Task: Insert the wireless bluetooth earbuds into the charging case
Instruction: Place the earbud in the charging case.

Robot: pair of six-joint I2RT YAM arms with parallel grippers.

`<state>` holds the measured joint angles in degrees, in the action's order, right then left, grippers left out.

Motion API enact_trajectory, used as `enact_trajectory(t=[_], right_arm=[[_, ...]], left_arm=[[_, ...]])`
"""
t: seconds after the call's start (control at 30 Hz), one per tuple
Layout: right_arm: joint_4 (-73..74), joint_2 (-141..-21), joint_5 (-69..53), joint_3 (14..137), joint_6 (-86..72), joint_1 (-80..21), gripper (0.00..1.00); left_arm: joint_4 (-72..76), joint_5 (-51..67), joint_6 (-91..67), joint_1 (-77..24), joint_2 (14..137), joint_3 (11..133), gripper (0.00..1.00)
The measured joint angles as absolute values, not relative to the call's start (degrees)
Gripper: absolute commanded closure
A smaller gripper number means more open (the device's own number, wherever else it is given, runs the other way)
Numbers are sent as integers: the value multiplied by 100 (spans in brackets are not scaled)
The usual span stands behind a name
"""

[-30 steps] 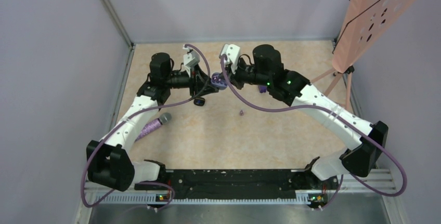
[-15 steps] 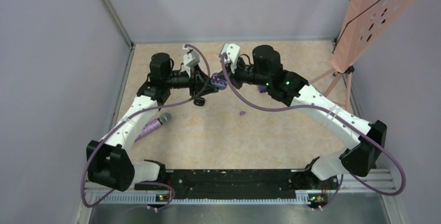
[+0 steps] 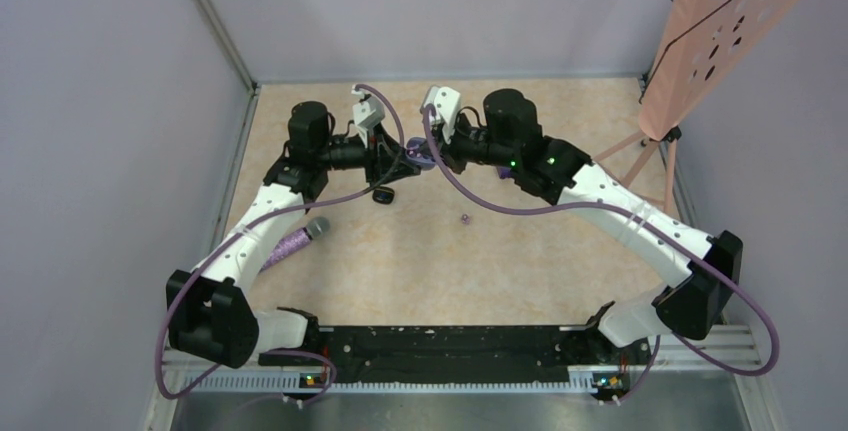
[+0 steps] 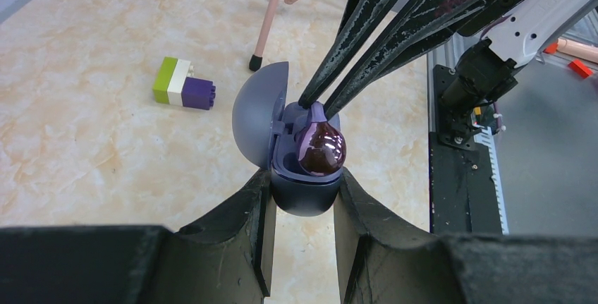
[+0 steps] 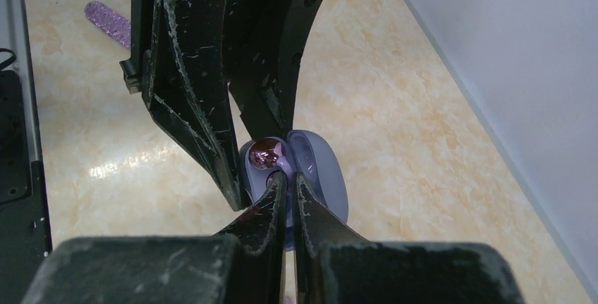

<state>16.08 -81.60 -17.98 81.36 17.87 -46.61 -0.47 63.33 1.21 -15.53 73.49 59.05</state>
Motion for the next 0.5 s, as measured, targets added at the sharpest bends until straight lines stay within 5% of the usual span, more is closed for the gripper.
enact_trajectory(t=[0.5], right_arm=[[1638,-8230,-1765,8128,1890,-4676,100]], left_arm=[[-329,6375,567,-1568,7336,5905,100]])
